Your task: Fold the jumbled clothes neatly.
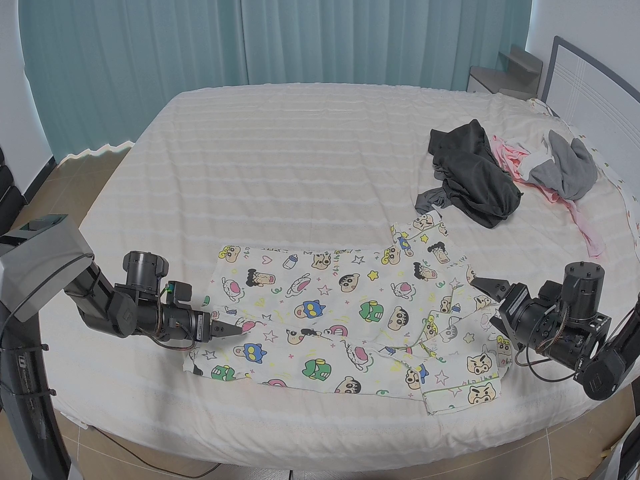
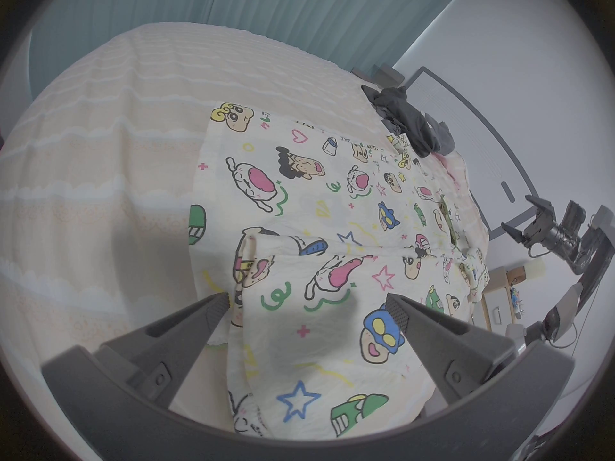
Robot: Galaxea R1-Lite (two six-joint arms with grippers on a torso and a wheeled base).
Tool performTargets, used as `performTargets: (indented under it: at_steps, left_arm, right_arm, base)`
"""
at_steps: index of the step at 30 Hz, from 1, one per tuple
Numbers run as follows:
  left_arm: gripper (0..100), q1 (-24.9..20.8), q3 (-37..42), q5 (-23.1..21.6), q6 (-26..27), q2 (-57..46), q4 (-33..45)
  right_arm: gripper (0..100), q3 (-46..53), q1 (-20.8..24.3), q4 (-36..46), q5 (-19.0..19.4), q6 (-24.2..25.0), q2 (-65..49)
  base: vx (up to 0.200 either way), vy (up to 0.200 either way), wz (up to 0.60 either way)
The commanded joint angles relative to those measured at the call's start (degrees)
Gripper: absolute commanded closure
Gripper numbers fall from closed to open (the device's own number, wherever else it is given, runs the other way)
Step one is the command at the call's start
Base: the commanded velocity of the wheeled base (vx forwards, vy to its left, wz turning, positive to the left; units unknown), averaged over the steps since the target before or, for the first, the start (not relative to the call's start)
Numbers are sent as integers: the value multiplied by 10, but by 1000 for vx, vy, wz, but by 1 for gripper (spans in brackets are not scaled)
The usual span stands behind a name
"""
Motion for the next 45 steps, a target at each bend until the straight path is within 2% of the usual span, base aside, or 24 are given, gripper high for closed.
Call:
performTargets:
  at_steps: [1, 13, 14, 31, 45]
  left_arm:
    - [0, -1, -6, 4, 8, 17, -4]
    - [0, -1, -5, 6, 4, 32, -38]
    - [100, -1, -5, 6, 4, 32, -38]
    - [100, 8, 12, 3, 1, 4, -25]
    - [100, 18, -10, 7, 4, -67, 148]
  right_arm:
    - [0, 0, 0, 0, 0, 1, 2]
    - [0, 1, 4, -1, 3, 1, 11]
    - [0, 1, 4, -1, 3, 1, 11]
    - [0, 1, 4, -1, 3, 1, 22]
    - [0, 1, 4, -1, 3, 1, 22]
  base:
    - [0, 0, 0]
    - [0, 0, 0]
    - [0, 0, 0]
    - [0, 0, 0]
    - [0, 0, 0]
